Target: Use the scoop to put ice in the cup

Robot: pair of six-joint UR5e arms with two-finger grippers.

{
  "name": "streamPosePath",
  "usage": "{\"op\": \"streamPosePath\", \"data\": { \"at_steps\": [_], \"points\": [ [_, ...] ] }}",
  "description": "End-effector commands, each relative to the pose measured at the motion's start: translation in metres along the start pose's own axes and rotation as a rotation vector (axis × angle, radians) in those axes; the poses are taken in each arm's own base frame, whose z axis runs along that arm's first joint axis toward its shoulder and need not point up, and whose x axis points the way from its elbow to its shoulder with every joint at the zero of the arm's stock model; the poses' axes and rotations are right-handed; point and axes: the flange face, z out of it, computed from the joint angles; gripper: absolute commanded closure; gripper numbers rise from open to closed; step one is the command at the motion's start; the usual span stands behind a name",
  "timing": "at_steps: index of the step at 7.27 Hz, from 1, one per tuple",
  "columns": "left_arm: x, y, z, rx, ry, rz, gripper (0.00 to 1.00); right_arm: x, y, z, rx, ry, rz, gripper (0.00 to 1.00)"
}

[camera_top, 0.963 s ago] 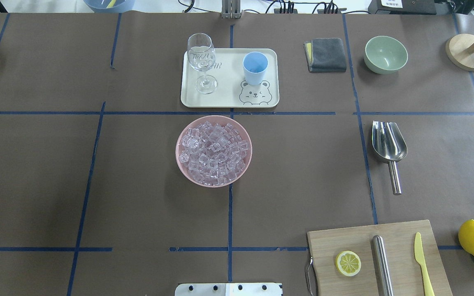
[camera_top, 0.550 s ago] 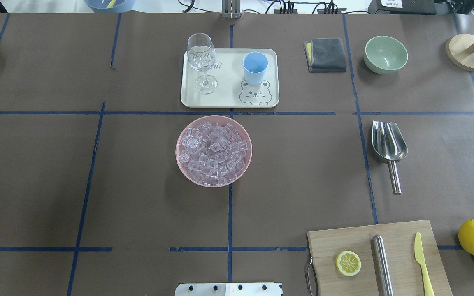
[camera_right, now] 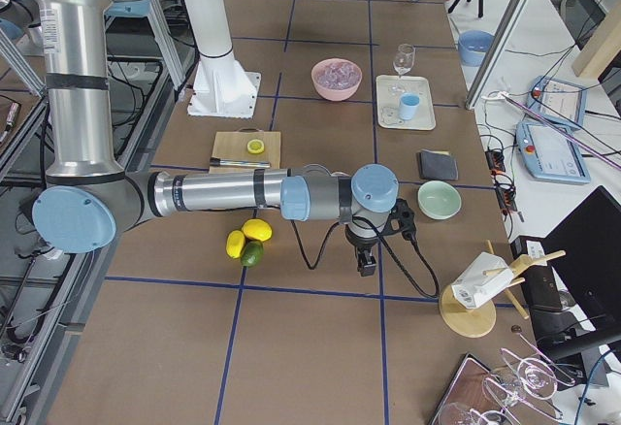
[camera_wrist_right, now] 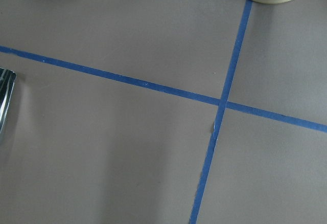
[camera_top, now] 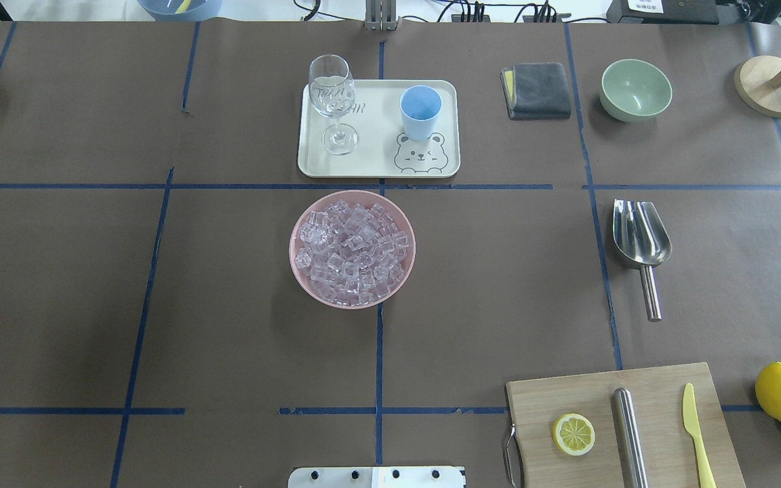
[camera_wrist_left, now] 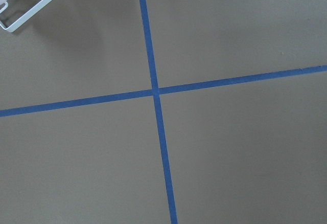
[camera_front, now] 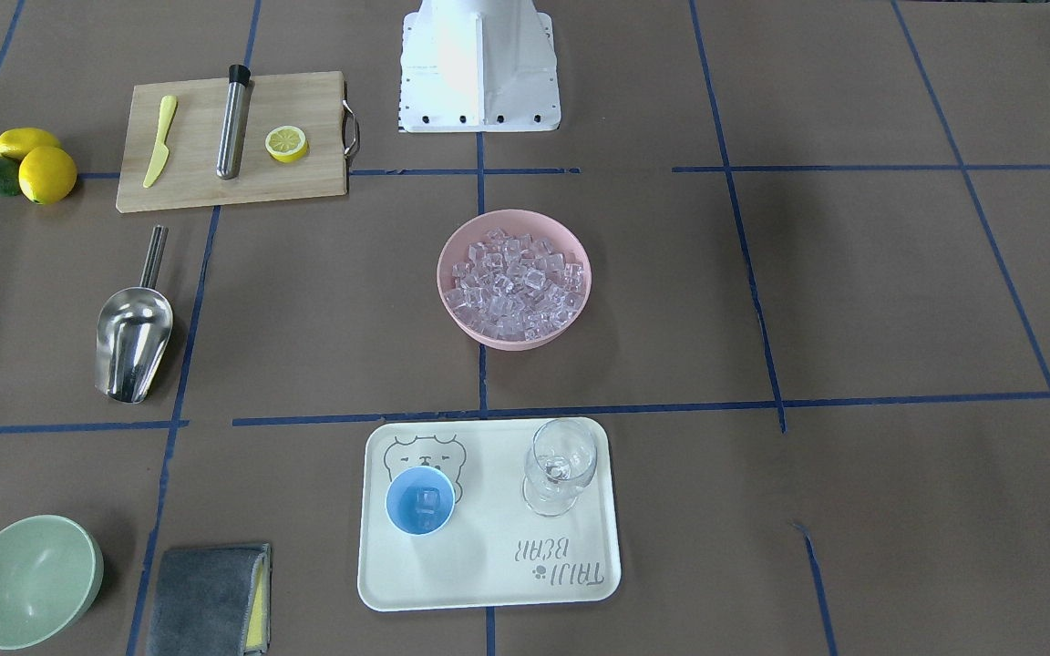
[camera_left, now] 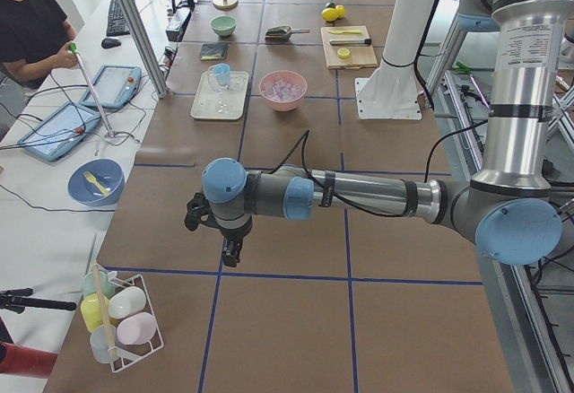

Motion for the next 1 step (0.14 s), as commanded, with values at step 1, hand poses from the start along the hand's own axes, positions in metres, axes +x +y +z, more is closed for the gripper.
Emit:
{"op": "streamPosePath", "data": {
  "at_steps": [1],
  "points": [
    [0.0019, -0.0077, -0.0031, 0.005, -0.009, 0.007, 0.0, 0.0009, 0.0003, -0.0007, 0.001, 0.004, 0.001, 0.0]
  ]
}}
